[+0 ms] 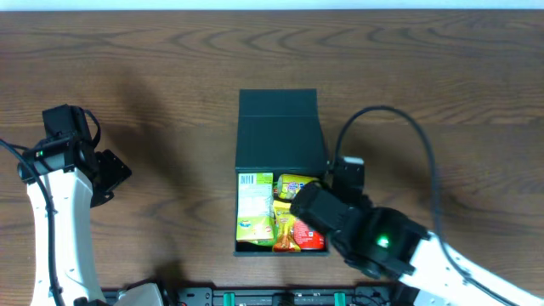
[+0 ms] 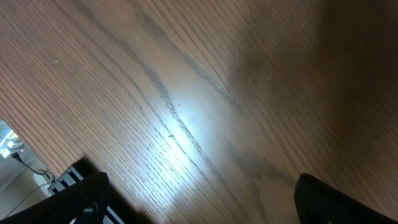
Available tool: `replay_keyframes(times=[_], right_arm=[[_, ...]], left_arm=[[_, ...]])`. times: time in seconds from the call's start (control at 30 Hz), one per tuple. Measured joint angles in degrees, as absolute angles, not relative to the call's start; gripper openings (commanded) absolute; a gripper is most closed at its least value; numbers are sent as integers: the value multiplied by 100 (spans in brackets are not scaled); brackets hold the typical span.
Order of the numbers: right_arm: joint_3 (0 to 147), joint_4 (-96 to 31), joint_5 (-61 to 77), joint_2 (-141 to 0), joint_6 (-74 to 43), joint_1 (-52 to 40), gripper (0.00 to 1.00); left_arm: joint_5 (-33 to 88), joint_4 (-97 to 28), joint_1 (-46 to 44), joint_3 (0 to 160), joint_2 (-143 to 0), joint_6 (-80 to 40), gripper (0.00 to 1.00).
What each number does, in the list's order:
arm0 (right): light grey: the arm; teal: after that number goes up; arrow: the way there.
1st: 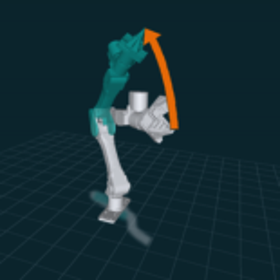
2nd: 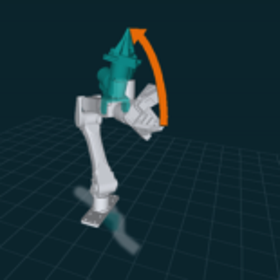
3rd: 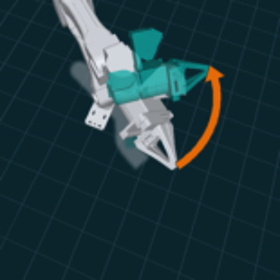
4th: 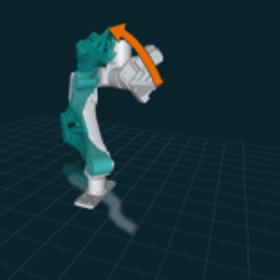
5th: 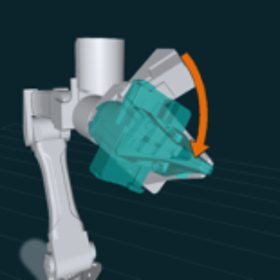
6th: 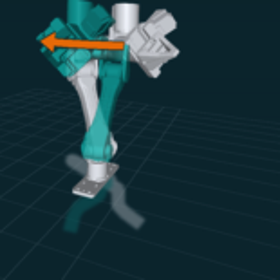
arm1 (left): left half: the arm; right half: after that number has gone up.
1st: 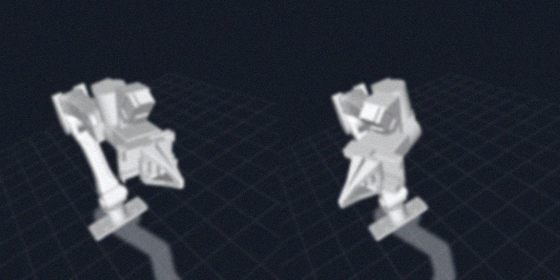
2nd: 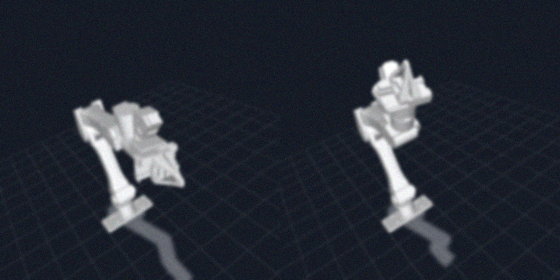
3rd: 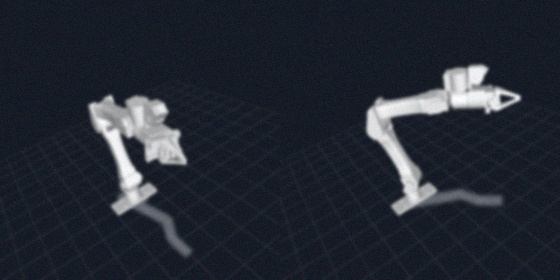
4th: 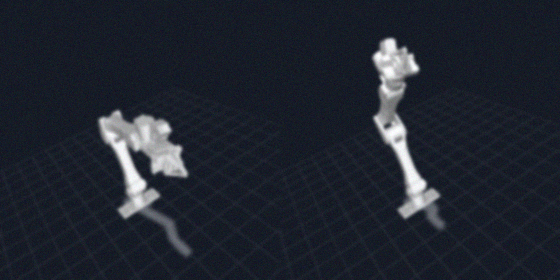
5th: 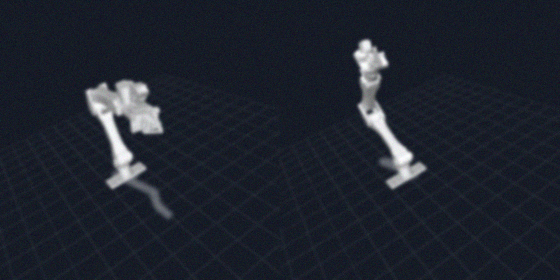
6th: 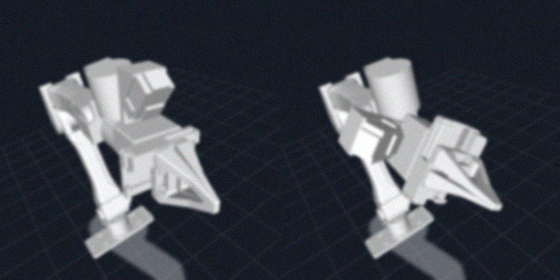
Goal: Pack container
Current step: 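Move the right gripper to the right edge of the open lid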
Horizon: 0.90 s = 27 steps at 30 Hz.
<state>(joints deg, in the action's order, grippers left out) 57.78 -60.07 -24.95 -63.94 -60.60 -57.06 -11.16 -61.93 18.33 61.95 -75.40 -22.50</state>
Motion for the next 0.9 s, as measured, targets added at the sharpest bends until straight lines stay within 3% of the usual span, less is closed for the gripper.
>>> replay_keyframes(times=[0.17,0.4,0.47,0.53,0.67,0.9], right_arm=[[6307,-6143,-2510,-6211,-5194,-4748,63],[6440,-6086,-1046,-6211,-3586,-2517,43],[6436,-6012,-252,-6235,-3087,-1850,31],[6410,-5911,733,-6272,-2556,-1166,2],[6128,-5826,2480,-6420,-1645,-126,2],[4757,-4604,4600,-7203,-508,513,1]], left_arm=[[-1116,-6195,1833,6195,-7540,-2250,95],[-1118,-6193,1833,6195,-7540,-2250,95],[-1116,-6198,1833,6195,-7540,-2250,95],[-1116,-6193,1833,6195,-7540,-2248,95],[-1118,-6191,1833,6195,-7540,-2248,95],[-1116,-6195,1833,6195,-7540,-2250,95]])
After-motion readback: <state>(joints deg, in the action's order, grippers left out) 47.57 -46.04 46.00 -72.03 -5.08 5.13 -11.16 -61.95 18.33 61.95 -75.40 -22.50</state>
